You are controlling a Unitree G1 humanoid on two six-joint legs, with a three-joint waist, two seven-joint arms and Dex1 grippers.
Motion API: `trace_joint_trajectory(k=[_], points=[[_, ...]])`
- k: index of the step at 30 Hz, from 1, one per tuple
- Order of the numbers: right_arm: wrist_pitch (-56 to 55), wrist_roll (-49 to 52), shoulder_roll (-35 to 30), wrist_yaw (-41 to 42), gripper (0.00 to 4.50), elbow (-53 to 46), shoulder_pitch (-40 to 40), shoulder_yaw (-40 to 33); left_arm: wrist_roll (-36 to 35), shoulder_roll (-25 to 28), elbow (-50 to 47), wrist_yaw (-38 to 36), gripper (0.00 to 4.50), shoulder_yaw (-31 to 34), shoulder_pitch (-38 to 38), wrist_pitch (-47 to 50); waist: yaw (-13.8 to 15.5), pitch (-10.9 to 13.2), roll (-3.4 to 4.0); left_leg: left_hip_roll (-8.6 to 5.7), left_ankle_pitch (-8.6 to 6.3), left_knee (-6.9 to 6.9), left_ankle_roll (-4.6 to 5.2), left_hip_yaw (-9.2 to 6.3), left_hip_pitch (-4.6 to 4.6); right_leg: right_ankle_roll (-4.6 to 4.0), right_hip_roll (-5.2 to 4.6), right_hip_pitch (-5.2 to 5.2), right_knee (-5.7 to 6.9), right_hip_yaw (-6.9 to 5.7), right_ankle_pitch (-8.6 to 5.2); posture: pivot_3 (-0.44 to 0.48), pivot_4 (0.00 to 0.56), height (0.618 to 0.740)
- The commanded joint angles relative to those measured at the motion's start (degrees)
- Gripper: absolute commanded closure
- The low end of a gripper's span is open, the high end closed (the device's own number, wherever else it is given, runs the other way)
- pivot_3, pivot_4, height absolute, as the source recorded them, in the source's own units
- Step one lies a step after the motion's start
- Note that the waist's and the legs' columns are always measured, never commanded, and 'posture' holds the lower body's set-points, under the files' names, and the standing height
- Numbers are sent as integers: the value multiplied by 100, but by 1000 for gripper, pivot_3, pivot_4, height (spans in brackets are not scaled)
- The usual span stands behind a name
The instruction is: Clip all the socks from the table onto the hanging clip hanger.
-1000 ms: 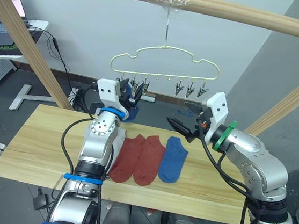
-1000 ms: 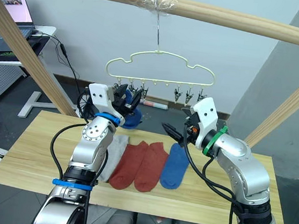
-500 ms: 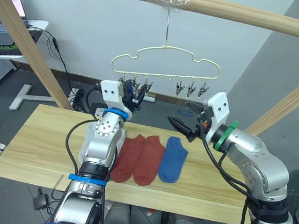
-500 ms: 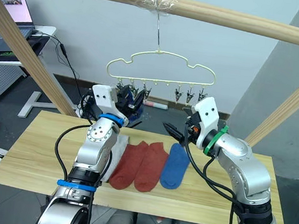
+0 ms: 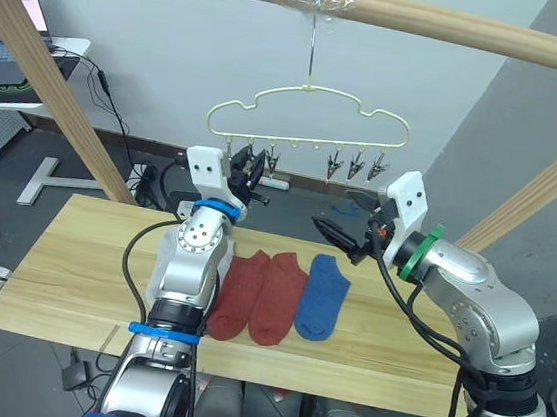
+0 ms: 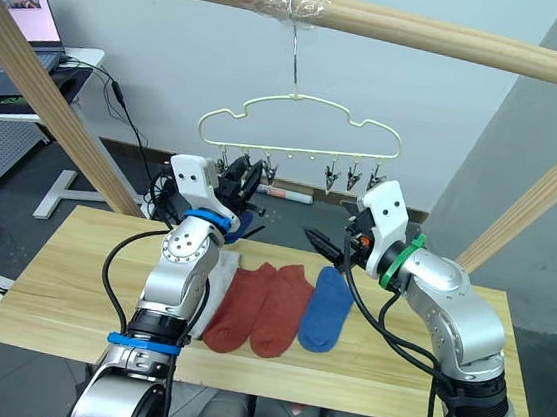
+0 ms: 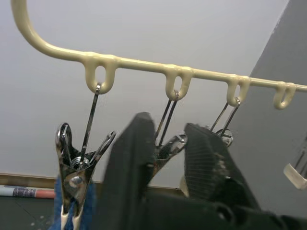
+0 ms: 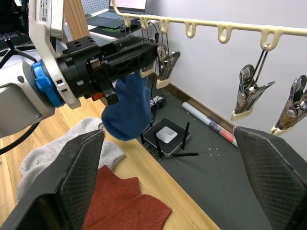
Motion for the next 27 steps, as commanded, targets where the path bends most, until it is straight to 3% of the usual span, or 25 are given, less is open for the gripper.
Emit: trace_joint_trajectory(k=[1, 4, 7, 13, 22, 27], points=[[-49, 87, 7, -38, 0, -117, -69, -99, -5, -13, -148, 7, 4100, 19, -86, -159, 0, 0, 0, 0, 0, 0, 0, 0, 0, 0, 0, 0, 0, 0, 0, 201, 193, 740], [-47, 49, 51, -96, 0, -129, 31, -31, -23, -6, -186, -23, 4484, 19, -49, -149, 1, 0, 0, 0, 0, 0, 0, -1, 0, 0, 0, 0, 0, -1, 0, 204, 195, 740], [171, -402, 35, -508, 0, 46, 376, 384, -50, 40, -237, -88, 4495, 22, -8, -65, 3, -1, -1, 0, 0, 0, 0, 0, 0, 0, 0, 0, 0, 0, 0, 217, 195, 740], [-540, -1446, 159, -796, 0, 1796, 670, 1341, -176, 167, -340, -282, 4495, 68, 91, 149, -3, 0, 0, 0, 0, 1, 0, 5, 1, 0, -1, 0, -1, 5, 0, 229, 192, 740], [-1196, -1703, 863, -689, 0, 4131, 49, 1202, -176, 148, -494, -288, 4495, 64, 157, 259, -51, 0, 0, 0, 4, 1, 6, 2, 5, 16, 2, 2, 1, 1, 2, 249, 187, 740], [-1139, -1637, 1215, -684, 0, 4365, -38, 935, -135, 131, -533, -252, 4495, 50, 200, 294, -30, 0, 1, 1, 4, -3, 6, 2, 1, -4, 2, -1, -2, 2, 14, 256, 188, 740]])
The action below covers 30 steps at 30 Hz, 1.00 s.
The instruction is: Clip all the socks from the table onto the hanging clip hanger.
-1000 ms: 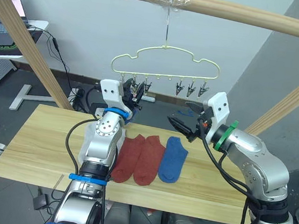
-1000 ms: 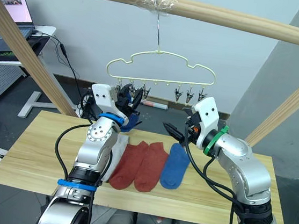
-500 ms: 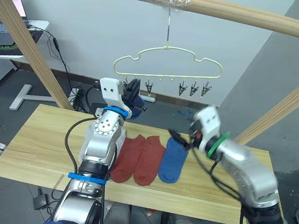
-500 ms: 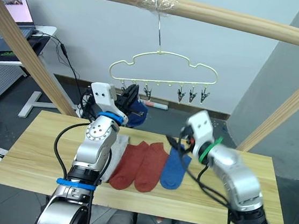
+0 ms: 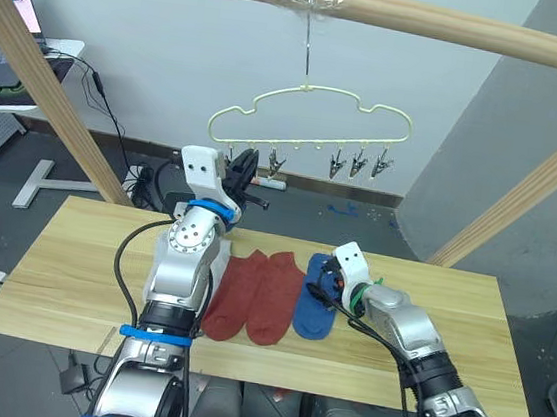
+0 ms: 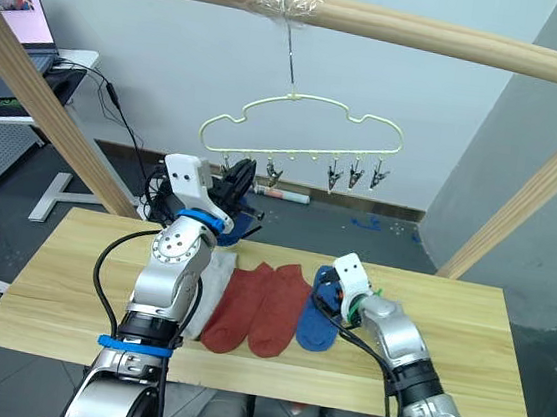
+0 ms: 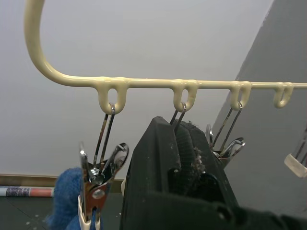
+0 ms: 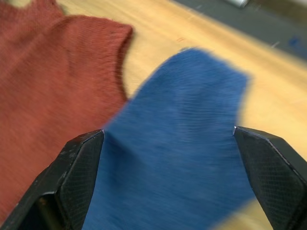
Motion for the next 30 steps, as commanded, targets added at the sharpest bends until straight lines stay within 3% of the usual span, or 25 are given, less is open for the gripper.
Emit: trace_joint_trajectory(k=[1, 2, 5, 14, 16, 19, 23, 26, 30], points=[[-127, -146, -50, 59, 0, 50, -115, -47, -12, -26, -205, 45, 4495, 4, 31, 12, 7, 0, 0, 0, 0, 1, 0, 1, 0, 0, 0, 0, -1, 0, 0, 256, 188, 740], [-156, -218, -97, 108, 0, 69, -104, 30, -6, -28, -198, 51, 4495, 2, 28, 10, 12, 0, 0, -1, 0, 1, 0, 2, 0, 0, -1, 0, -1, 1, 0, 260, 187, 740], [-608, -777, -537, 287, 625, 229, 212, 547, -5, 2, -188, 42, 4500, 17, 40, 8, 50, -2, 2, -1, 0, 1, 0, 1, 1, 15, -1, 1, -1, 0, -8, 263, 188, 740], [-1024, -905, -915, 715, 3821, -236, 626, 469, -225, -68, -187, -78, 4500, 75, 64, 184, 48, -6, 6, -2, 2, 3, 3, 1, 12, 26, -1, 9, 4, 2, -9, 252, 191, 740], [-1294, -978, -1120, 930, 4492, -642, 710, 505, -1198, -262, -303, -435, 4500, 358, 58, 1015, 53, -6, 7, -2, 3, 6, 4, 1, 11, 28, -1, 10, 3, 2, -9, 252, 191, 740], [-1411, -832, -1251, 1246, 4492, -1563, 662, 460, -2367, -69, -343, -855, 4500, 802, -68, 2483, 4, -6, 7, -4, 3, 10, 4, 2, 6, 30, -3, 9, 1, 4, -8, 258, 192, 740], [-1281, -780, -1259, 1441, 4492, -2066, 616, 467, -2930, 163, -371, -931, 4500, 1052, -183, 3270, -149, -7, 10, 4, 4, 0, 6, -9, 22, 32, 10, 12, 9, 2, -10, 258, 192, 740], [-798, -659, -981, 1599, 4492, -2572, 212, 599, -3716, 428, -298, -976, 4500, 1498, -377, 4130, -187, -6, 10, 6, 4, -4, 6, -8, 35, 32, 12, 20, 9, 3, -10, 257, 194, 740], [-503, -610, -466, 1452, 4492, -2434, -372, 557, -4344, 618, -559, -1074, 4500, 1643, -412, 4842, -212, -6, 10, 6, 4, -3, 6, -9, 35, 32, 11, 21, 10, 2, -10, 262, 191, 740]])
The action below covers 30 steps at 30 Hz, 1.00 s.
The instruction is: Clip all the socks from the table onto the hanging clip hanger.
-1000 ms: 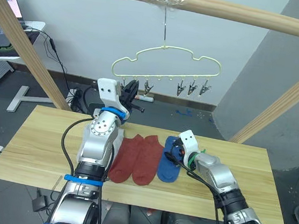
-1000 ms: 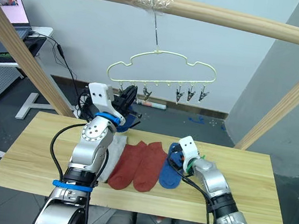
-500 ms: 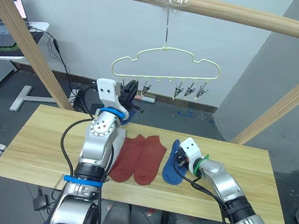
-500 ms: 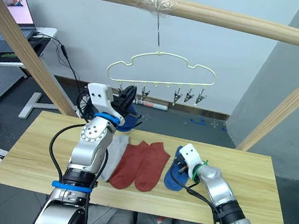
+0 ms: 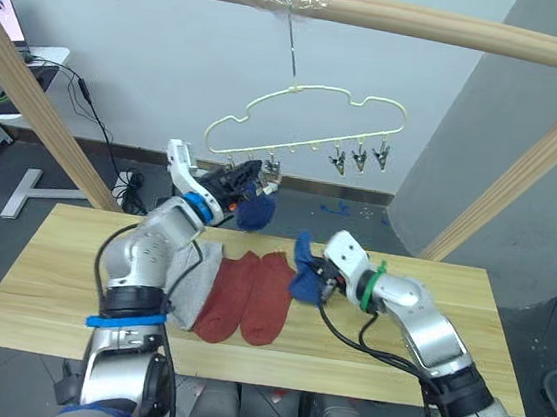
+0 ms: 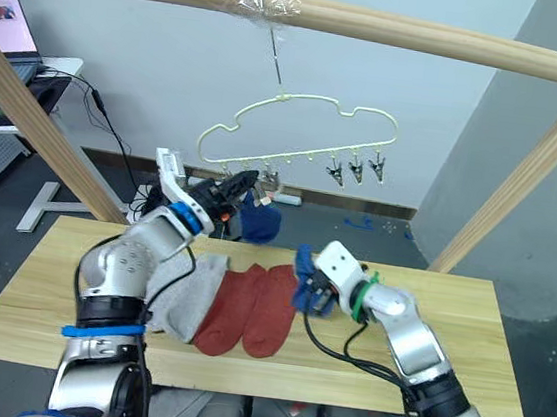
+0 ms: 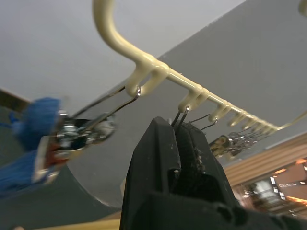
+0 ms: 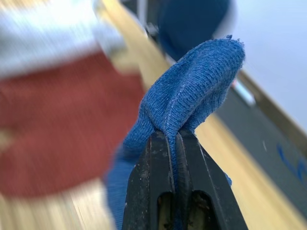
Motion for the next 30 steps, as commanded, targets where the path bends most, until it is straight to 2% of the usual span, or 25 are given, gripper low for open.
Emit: trace_joint_trajectory(k=[1, 8, 14, 22, 26, 30], points=[[111, 68, 195, -27, 4492, -88, -351, -14, -369, 78, -292, -55, 4500, 0, 59, 497, 27, 0, 0, 0, 0, 0, 0, 1, -2, 0, -2, 0, -3, -1, 0, 262, 191, 740], [-4, 42, 582, -51, 4492, 462, -823, 73, -557, -162, -589, 138, 4500, -18, 250, 567, 134, 0, 0, -9, 0, 3, -2, 5, -28, -9, -16, -13, -14, -3, 5, 284, 185, 740], [-4, 138, 676, -63, 4492, 510, -937, -82, -515, -74, -746, 50, 4500, -105, 393, 583, 133, 0, 0, -6, 0, 1, -2, 0, -29, -8, -12, -16, -10, -7, 4, 292, 182, 740], [270, 278, 611, 14, 4492, 141, -948, -200, -524, 18, -667, 41, 4500, -19, 410, 480, 135, 0, 0, -7, 0, 1, -2, 1, -29, -7, -13, -17, -11, -7, 4, 296, 180, 740], [737, 688, 477, 276, 4492, -626, -621, -170, -509, 206, -526, -107, 4500, 10, 342, 474, 138, 0, 0, -7, -1, -1, -2, 1, -33, -7, -13, -20, -12, -7, 4, 296, 180, 740], [1012, 1015, 467, 382, 4492, -879, -503, -212, -571, 351, -350, -298, 4500, -10, 221, 544, 131, -2, 2, -6, 0, -1, -2, 0, -32, -7, -13, -20, -11, -9, 3, 299, 165, 740]])
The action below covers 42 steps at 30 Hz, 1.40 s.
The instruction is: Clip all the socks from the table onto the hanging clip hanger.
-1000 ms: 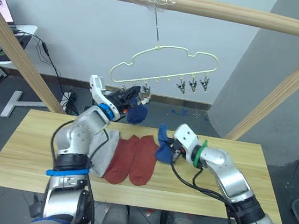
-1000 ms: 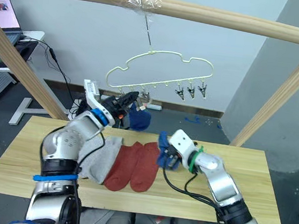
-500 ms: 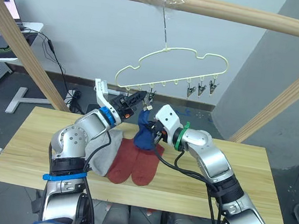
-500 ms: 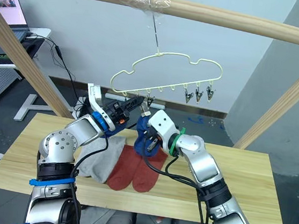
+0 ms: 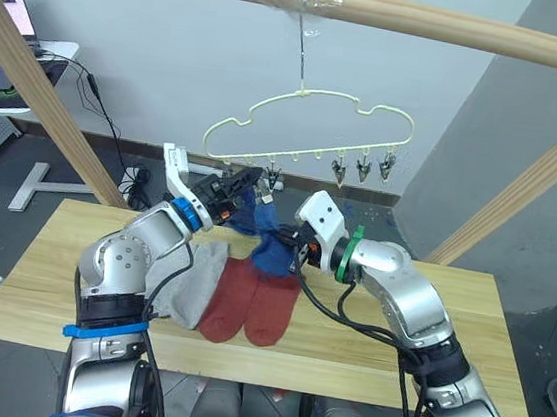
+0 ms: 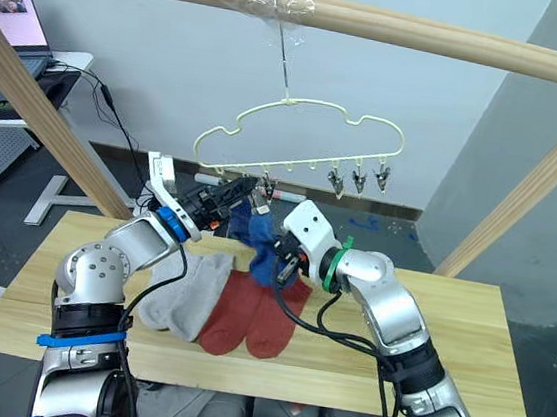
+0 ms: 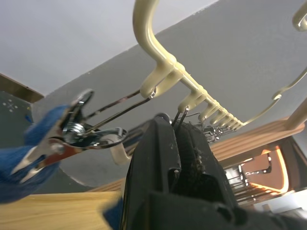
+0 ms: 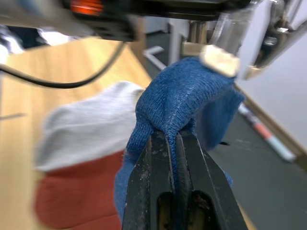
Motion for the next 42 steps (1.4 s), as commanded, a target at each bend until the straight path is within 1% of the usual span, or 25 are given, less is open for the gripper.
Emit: trace_joint_trajectory(k=[1, 4, 8, 12, 19, 27, 31, 42], points=[[141, 317, 25, 86, 4492, -348, -12, -110, -79, 94, 67, -154, 4500, -9, -54, 96, -5, 0, 0, 0, 0, 0, 0, 0, 0, 3, 0, 0, 1, 0, -1, 299, 165, 740], [183, 392, 46, 10, 4492, -326, -60, -154, -128, 63, 40, -169, 4500, -23, -78, 176, -5, 0, 0, 0, 0, 2, 0, 0, 0, 5, 0, 1, 1, 0, -3, 295, 161, 740], [119, 382, 117, -130, 4492, -127, -199, -230, -475, -101, -175, -104, 4500, 2, -47, 479, -4, 0, -1, 0, 0, 4, 0, 1, -2, 4, 0, 0, 0, 1, -2, 290, 160, 740], [22, 302, 112, -221, 4492, 40, -242, -270, -591, -77, -297, -82, 4500, -13, 9, 636, -2, 0, -1, 0, 0, 2, 0, 0, -4, 2, 0, -2, -1, 0, -1, 290, 160, 740], [-153, 218, -15, -277, 4492, 200, -250, -331, -507, 55, -270, -66, 4500, 29, 36, 592, -1, 0, 0, 0, 0, 2, 0, 0, -4, 1, 0, -2, -1, 0, 0, 296, 166, 740], [-103, 286, -240, -185, 4492, -48, -93, -276, -492, 111, -300, -43, 4500, 39, 61, 552, 8, 0, 0, 0, 0, 2, 0, 0, -4, 2, 0, -2, -1, 0, -1, 302, 174, 740], [-23, 333, -301, -207, 4492, -175, -24, -362, -464, 185, -202, -114, 4500, 45, 40, 533, 8, 0, 0, 0, 0, 1, 0, 1, -4, 3, 0, -2, -1, 1, -1, 300, 176, 740], [-1, 368, -365, -262, 4492, -170, -47, -487, -496, 203, -264, -72, 4500, 10, 23, 578, 8, 0, 0, 0, 0, 1, 0, 0, -4, 3, 0, -2, -1, 1, -2, 292, 179, 740]])
